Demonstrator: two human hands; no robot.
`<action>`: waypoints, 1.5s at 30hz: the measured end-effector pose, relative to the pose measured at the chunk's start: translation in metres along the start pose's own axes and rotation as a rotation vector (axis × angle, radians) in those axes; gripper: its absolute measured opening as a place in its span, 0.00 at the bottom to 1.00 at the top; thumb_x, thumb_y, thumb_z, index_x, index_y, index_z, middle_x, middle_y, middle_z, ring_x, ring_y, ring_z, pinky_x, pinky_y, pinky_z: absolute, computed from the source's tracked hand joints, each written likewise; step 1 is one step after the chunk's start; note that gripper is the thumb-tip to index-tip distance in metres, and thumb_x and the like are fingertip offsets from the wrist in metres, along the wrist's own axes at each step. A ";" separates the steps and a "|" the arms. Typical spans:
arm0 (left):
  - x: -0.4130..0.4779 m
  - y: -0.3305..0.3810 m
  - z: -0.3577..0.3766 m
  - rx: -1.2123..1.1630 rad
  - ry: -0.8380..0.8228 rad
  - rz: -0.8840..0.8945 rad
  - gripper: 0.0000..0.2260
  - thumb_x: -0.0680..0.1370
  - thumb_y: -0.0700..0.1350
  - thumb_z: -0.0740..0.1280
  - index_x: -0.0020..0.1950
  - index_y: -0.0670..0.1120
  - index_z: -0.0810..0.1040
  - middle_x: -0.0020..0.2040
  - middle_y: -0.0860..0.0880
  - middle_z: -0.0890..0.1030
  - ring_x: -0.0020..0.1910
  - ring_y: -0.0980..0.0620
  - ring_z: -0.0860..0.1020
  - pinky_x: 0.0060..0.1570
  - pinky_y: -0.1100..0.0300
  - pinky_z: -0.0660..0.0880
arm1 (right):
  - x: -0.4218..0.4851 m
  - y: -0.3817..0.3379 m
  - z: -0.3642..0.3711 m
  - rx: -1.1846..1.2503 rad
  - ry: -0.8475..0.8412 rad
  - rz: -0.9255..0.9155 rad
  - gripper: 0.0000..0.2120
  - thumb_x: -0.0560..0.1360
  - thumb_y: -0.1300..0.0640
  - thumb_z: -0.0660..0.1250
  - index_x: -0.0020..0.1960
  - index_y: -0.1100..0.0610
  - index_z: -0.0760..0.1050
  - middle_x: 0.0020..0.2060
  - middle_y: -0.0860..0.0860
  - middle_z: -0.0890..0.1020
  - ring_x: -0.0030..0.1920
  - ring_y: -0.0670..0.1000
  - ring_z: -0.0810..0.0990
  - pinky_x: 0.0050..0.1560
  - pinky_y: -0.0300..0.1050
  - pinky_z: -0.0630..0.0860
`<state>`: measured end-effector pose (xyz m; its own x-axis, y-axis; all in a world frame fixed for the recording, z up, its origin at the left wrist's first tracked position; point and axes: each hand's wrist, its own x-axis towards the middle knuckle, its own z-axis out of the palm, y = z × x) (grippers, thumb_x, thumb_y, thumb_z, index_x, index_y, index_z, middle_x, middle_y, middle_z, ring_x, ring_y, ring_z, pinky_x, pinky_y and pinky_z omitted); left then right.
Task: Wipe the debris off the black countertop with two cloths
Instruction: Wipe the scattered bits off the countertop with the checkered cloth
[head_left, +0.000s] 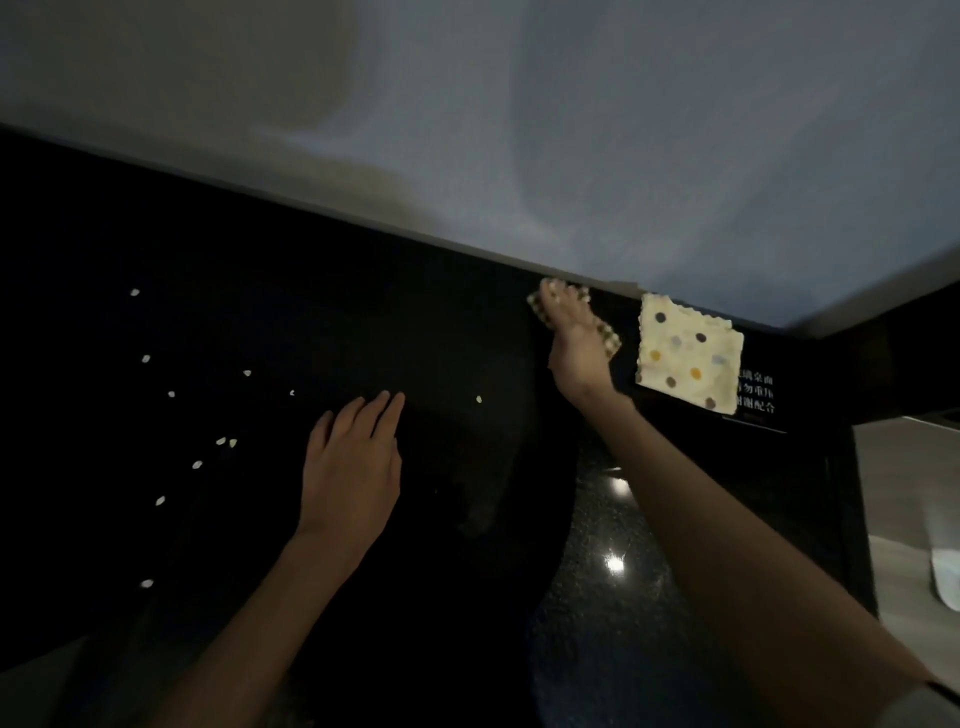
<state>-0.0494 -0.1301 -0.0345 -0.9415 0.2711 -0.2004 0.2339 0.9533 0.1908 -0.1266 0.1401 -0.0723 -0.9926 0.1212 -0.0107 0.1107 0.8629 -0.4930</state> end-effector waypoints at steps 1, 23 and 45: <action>0.000 -0.001 0.000 -0.005 -0.004 0.002 0.25 0.79 0.47 0.59 0.75 0.51 0.58 0.74 0.51 0.65 0.72 0.52 0.63 0.71 0.51 0.59 | -0.013 -0.007 0.005 0.046 -0.008 -0.060 0.35 0.72 0.77 0.55 0.76 0.58 0.58 0.76 0.58 0.61 0.77 0.56 0.54 0.77 0.53 0.49; -0.001 -0.010 -0.003 -0.090 -0.018 0.029 0.36 0.74 0.36 0.64 0.77 0.49 0.49 0.74 0.49 0.64 0.74 0.50 0.58 0.75 0.49 0.51 | -0.161 0.015 -0.005 -0.102 0.189 0.365 0.25 0.81 0.60 0.55 0.77 0.56 0.55 0.78 0.55 0.55 0.78 0.56 0.48 0.75 0.61 0.53; 0.023 -0.035 -0.018 0.040 -0.031 0.073 0.29 0.77 0.40 0.60 0.76 0.48 0.55 0.77 0.52 0.58 0.76 0.50 0.52 0.75 0.53 0.47 | -0.006 -0.004 -0.005 -0.013 0.095 0.216 0.29 0.77 0.69 0.54 0.77 0.58 0.57 0.76 0.58 0.59 0.77 0.59 0.51 0.76 0.57 0.46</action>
<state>-0.0833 -0.1594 -0.0282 -0.9138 0.3431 -0.2174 0.3114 0.9354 0.1673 -0.1213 0.1384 -0.0662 -0.9367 0.3486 -0.0322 0.3210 0.8183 -0.4769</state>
